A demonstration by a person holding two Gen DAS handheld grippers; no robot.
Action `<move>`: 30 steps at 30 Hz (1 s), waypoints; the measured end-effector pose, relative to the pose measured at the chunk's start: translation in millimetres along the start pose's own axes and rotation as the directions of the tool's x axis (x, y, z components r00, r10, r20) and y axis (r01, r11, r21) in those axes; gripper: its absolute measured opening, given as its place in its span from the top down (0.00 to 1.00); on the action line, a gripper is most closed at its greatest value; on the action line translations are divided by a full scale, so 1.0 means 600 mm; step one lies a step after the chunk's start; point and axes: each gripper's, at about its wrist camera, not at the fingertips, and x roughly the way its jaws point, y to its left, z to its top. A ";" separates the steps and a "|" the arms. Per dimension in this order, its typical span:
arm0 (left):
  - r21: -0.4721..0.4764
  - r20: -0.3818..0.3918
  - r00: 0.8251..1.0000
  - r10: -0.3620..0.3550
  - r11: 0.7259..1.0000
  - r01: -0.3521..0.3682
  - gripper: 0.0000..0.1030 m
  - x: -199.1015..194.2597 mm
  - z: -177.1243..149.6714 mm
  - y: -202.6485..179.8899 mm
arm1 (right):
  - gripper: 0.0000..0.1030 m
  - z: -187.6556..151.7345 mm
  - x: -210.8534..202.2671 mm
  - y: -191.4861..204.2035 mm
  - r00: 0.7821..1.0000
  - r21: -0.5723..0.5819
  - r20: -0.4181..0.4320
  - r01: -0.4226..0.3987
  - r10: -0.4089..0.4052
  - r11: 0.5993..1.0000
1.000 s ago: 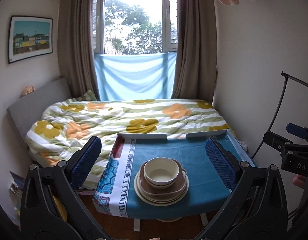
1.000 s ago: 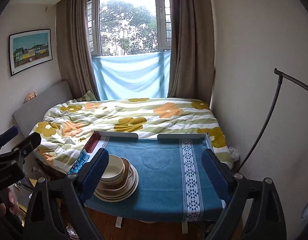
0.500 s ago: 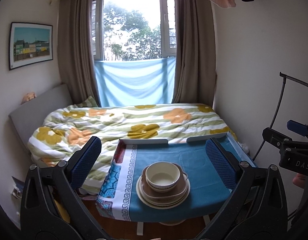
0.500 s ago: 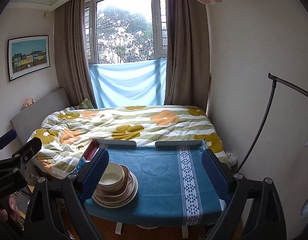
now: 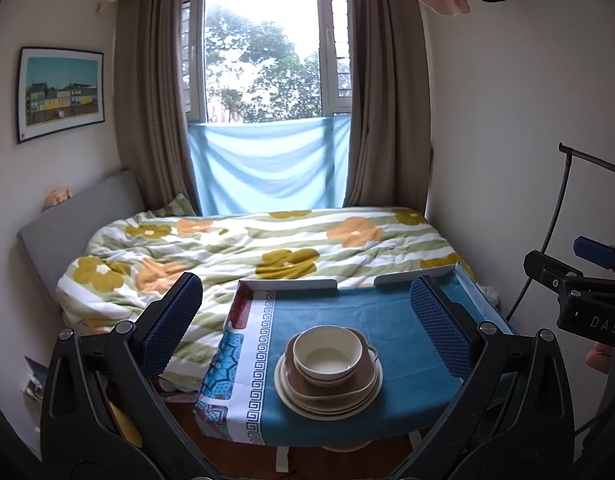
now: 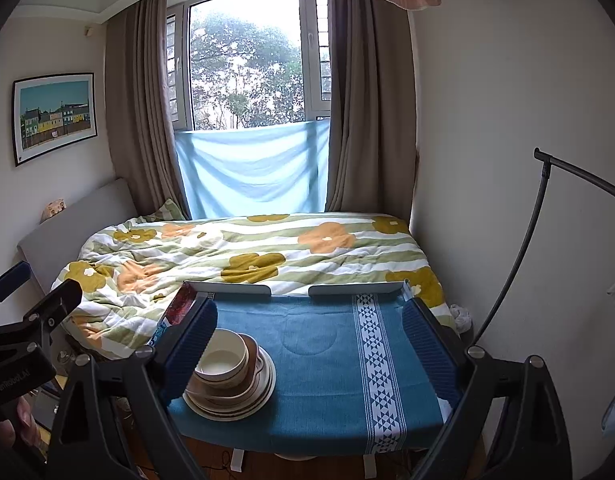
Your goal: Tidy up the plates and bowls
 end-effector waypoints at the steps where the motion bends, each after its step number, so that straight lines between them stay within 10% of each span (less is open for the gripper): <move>1: -0.003 0.001 1.000 -0.003 1.000 0.003 0.00 -0.001 0.001 0.001 | 0.11 0.000 0.000 0.000 1.000 -0.001 0.000 0.001 -0.001 1.000; 30: 0.023 0.024 0.999 0.029 0.999 -0.029 0.00 0.003 0.004 0.002 | 0.10 0.003 0.004 -0.003 1.000 -0.001 -0.001 0.006 -0.006 1.000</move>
